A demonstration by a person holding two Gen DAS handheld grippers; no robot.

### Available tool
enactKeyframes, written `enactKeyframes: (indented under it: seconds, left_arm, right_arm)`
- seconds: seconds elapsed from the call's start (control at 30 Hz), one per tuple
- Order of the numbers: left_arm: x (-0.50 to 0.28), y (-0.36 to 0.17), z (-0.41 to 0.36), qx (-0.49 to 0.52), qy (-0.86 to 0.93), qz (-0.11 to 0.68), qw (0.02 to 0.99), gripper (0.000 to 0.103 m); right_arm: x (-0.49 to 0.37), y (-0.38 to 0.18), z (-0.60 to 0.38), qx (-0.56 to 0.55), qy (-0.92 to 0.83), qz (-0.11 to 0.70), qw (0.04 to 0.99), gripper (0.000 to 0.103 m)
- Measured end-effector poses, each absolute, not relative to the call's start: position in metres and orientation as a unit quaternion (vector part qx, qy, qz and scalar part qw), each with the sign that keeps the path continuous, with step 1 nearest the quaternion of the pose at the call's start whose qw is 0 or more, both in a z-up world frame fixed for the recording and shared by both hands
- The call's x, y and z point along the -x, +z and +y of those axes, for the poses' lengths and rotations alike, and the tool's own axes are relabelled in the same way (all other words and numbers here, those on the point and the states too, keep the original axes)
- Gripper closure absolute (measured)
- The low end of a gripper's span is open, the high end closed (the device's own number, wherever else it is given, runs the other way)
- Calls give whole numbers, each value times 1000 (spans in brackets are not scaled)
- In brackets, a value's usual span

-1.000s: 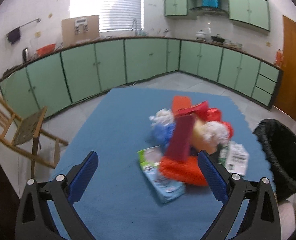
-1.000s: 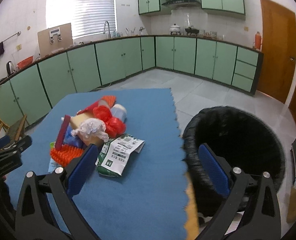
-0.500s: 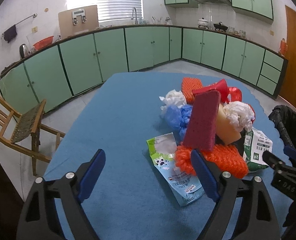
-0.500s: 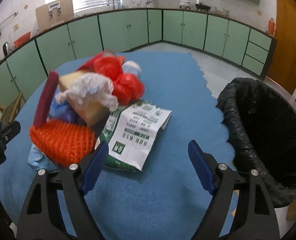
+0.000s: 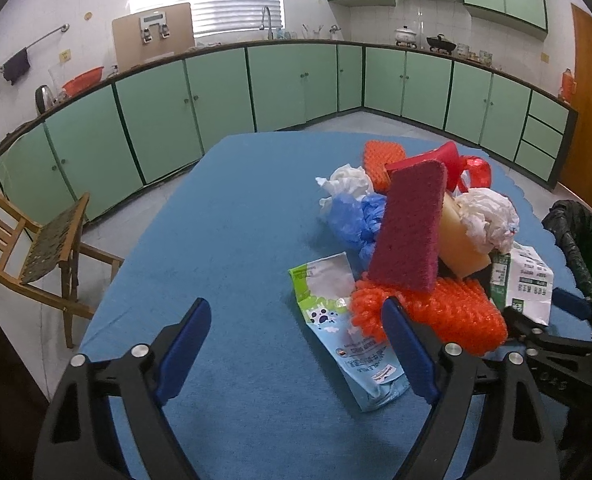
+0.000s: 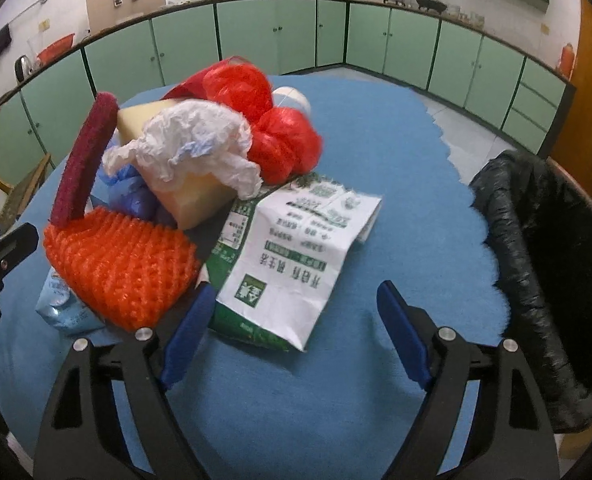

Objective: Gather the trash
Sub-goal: 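Move the right tool toward the green-white milk carton and open fingers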

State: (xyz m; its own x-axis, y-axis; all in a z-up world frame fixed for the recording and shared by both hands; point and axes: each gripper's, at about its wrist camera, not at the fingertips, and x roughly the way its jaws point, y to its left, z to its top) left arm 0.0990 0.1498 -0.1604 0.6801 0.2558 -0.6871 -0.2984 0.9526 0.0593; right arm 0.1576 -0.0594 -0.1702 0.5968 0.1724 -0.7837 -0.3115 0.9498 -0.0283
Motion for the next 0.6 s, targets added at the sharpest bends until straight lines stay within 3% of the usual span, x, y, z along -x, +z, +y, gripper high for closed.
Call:
enactKeyframes:
  seconds: [0.27, 0.6]
  left_arm:
    - [-99, -160, 150, 30, 151, 370, 916, 18]
    - [-95, -154, 166, 35, 169, 359, 917, 17]
  right_arm:
    - [-157, -150, -78, 65, 118, 408, 903, 17]
    - [-167, -170, -37, 87, 115, 425, 894, 13]
